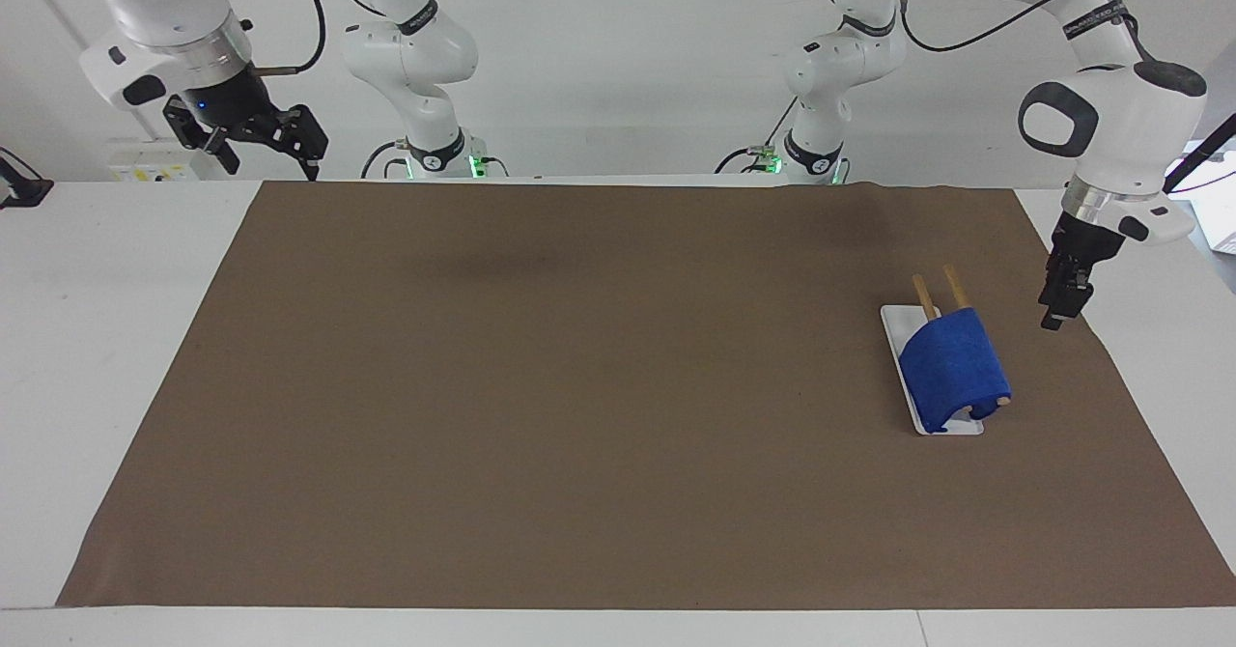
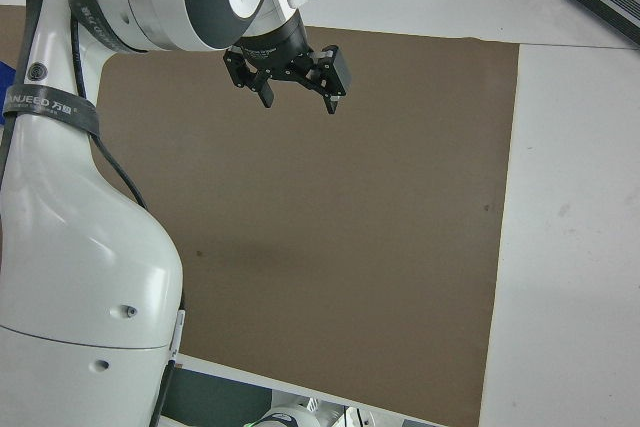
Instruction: Right arm passes towel to left arm to hang
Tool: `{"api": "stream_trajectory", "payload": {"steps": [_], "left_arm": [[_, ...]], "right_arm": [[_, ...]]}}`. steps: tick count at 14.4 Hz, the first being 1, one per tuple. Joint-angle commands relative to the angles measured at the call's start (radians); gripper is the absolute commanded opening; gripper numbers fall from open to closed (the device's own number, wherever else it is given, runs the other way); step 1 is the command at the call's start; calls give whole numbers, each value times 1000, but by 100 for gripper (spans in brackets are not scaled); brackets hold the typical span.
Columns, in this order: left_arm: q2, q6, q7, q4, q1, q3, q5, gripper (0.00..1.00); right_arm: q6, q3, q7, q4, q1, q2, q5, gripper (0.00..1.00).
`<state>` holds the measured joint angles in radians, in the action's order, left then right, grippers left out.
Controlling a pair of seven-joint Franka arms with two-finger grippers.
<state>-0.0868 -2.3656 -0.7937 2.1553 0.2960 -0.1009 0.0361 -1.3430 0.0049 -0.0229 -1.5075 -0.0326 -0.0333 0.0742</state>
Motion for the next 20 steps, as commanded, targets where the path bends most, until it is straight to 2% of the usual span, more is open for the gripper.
{"api": "stream_trajectory", "payload": {"steps": [1, 2, 6, 8, 10, 11, 14, 16, 20], "left_arm": [[-24, 212, 39, -119, 8, -5, -4, 100], [-16, 321, 121, -196, -1, -5, -4, 100], [1, 671, 540, -394, -6, -11, -5, 100], [24, 744, 608, -445, -26, -16, -19, 100], [35, 821, 674, -472, -111, -22, -109, 100], [50, 851, 677, -507, -124, -23, -107, 100], [162, 974, 680, -679, -146, -29, -67, 100], [225, 994, 680, -756, -179, -46, -65, 100], [252, 993, 708, -762, -218, -51, -71, 100]], "right_arm": [[-10, -17, 34, -14, -3, 9, -30, 100], [-8, -19, 35, -17, -4, 7, -30, 100], [-1, -19, 37, -19, -21, 7, -33, 100], [2, -19, 35, -17, -20, 7, -31, 100], [10, -19, 34, -19, -10, 4, -31, 100], [10, -17, 34, -19, -9, 4, -30, 100], [11, -17, 34, -20, -13, 4, -30, 100], [12, -17, 34, -20, -16, 4, -28, 100], [16, -17, 34, -20, -16, 3, -28, 100]]}}
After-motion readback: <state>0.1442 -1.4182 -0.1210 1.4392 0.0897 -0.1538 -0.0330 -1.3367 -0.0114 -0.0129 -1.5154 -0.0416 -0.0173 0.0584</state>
